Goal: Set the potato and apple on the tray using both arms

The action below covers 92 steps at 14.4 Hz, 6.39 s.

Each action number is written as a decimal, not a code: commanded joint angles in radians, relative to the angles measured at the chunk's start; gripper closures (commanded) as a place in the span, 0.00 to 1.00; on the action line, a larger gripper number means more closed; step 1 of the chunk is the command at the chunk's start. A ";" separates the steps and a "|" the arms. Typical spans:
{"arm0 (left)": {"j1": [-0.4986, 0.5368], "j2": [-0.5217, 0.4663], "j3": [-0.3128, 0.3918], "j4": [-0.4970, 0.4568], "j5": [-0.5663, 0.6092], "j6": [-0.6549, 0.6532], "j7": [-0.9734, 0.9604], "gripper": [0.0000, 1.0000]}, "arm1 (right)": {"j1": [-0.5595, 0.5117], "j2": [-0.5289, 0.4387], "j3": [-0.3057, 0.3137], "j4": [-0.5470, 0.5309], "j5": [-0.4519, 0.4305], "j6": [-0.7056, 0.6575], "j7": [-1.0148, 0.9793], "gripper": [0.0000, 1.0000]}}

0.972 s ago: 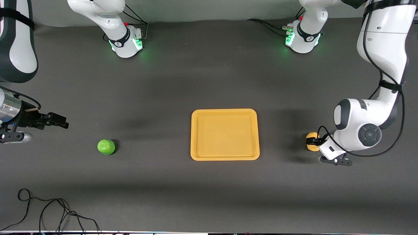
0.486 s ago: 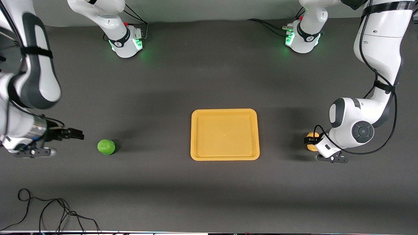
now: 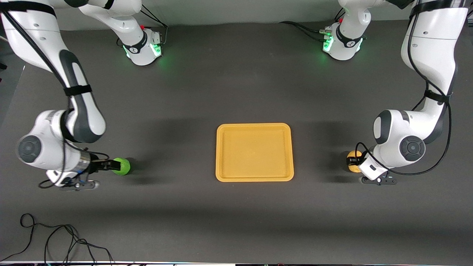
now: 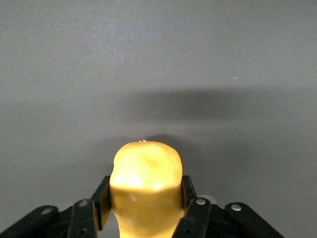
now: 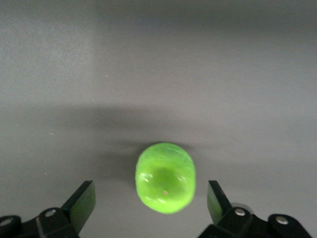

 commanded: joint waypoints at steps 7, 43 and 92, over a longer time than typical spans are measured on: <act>-0.154 -0.105 -0.058 0.095 -0.005 -0.216 -0.307 0.63 | 0.001 0.028 -0.009 -0.083 -0.120 0.085 0.027 0.00; -0.092 -0.206 -0.108 0.086 0.042 -0.285 -0.300 0.00 | 0.585 0.370 0.017 0.627 0.108 -0.106 0.835 0.87; 0.125 -0.608 -0.078 0.012 -0.084 -0.556 0.133 0.00 | 0.051 -0.433 0.043 0.125 0.007 -0.485 0.315 0.00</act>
